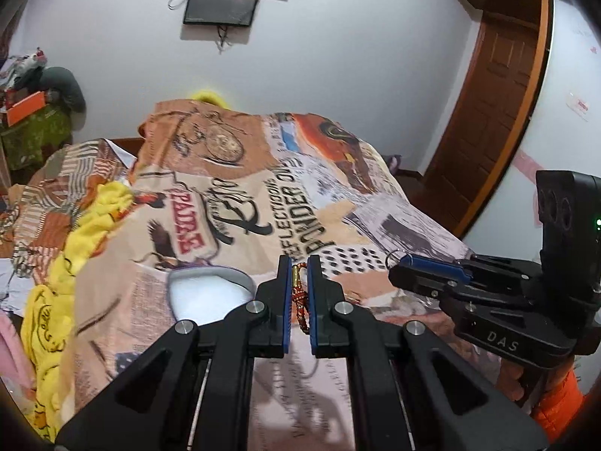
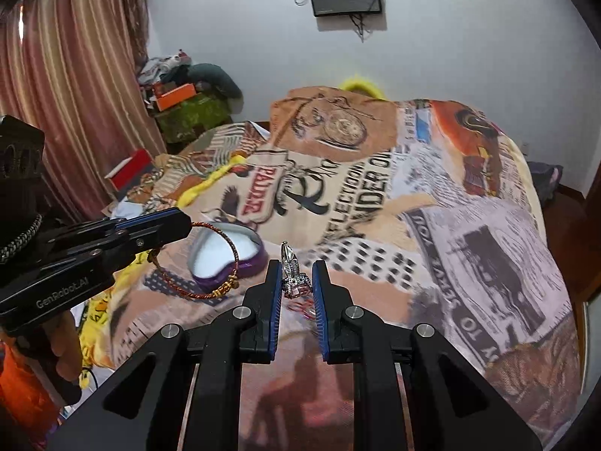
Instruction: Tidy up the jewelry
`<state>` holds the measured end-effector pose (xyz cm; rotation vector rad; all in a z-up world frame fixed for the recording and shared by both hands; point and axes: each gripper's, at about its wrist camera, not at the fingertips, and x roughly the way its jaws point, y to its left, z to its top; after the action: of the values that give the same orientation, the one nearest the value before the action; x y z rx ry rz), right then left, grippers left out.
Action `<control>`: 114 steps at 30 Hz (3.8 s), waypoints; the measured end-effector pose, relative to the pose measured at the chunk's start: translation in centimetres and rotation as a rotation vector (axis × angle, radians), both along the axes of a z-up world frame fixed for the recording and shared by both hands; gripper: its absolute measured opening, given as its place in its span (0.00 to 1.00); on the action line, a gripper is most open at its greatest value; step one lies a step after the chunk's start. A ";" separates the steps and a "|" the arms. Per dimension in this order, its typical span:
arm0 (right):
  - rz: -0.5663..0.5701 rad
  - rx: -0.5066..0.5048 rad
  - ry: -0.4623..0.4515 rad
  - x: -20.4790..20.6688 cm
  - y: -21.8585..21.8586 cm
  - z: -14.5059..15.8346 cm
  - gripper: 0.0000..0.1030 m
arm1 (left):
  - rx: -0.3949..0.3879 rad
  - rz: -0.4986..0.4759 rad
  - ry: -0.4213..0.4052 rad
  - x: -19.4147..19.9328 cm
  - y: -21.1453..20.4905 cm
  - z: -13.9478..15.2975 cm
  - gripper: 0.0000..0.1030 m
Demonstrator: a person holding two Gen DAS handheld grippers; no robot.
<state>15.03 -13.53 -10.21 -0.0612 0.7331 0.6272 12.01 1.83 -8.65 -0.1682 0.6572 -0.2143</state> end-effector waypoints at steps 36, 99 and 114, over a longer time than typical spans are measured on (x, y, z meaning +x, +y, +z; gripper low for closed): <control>0.146 -0.112 0.151 4.9 11.4 -4.1 0.14 | -0.062 0.065 0.156 6.6 8.5 -8.8 0.06; -0.051 -0.160 0.047 2.2 1.2 -0.4 0.37 | 0.078 0.088 0.106 2.2 2.0 -4.3 0.54; -0.045 -0.181 0.177 1.9 -2.5 -4.9 0.37 | 0.094 -0.051 0.209 3.9 -3.2 -8.2 0.54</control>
<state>16.92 -16.05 -15.15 -0.1570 0.9593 0.5268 15.90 -1.40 -16.83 -0.0839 0.8786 -0.2159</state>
